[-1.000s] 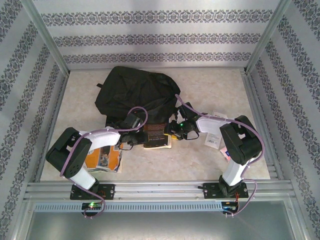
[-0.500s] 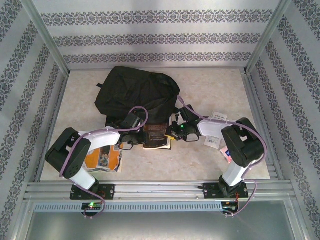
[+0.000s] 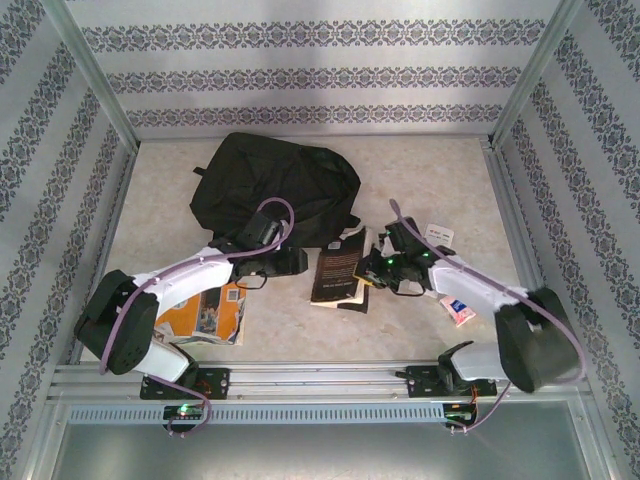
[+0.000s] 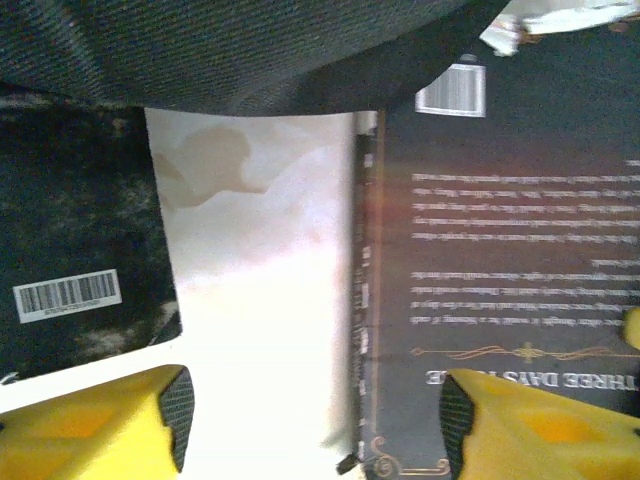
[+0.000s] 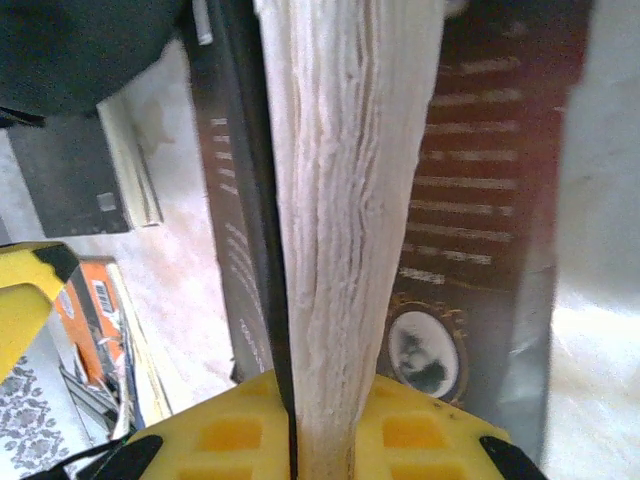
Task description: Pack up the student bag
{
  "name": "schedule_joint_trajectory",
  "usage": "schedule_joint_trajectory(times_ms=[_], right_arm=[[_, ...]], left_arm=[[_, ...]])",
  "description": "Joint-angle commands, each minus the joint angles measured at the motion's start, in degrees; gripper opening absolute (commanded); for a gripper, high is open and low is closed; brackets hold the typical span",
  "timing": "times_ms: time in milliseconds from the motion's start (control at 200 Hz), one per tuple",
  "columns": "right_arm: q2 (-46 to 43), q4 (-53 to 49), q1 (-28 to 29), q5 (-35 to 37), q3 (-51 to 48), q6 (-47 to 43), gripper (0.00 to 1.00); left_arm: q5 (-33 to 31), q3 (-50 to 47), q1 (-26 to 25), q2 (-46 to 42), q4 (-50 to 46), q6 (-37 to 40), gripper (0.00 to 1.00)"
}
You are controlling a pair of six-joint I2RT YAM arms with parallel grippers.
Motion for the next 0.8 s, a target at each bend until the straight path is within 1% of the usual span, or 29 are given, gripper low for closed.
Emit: schedule_joint_trajectory(times_ms=[0, 145, 380, 435, 600, 799], right_arm=[[-7.65, -5.22, -1.09, 0.83, 1.28, -0.68, 0.02], [-14.03, -6.34, -1.33, -1.02, 4.98, -5.28, 0.04], [-16.54, -2.23, -2.32, -7.61, 9.42, -9.03, 0.03], [-16.98, -0.39, -2.39, -9.26, 9.81, -9.19, 0.03], [-17.73, 4.54, -2.47, -12.19, 10.21, -8.32, 0.03], [-17.77, 11.41, -2.52, -15.46, 10.10, -5.15, 0.03]], left_arm=[[3.62, 2.35, 0.44, -0.80, -2.02, -0.56, 0.71], [9.12, 4.93, 1.14, -1.43, 1.38, -2.98, 0.79], [18.10, 10.94, 3.93, -0.10, 2.51, -4.74, 0.89], [20.67, 11.80, 4.43, 0.08, 3.15, -5.33, 0.90], [27.24, 11.33, 5.10, 0.42, 10.47, -9.55, 0.94], [32.20, 9.43, 5.80, 0.89, 19.23, -14.19, 0.95]])
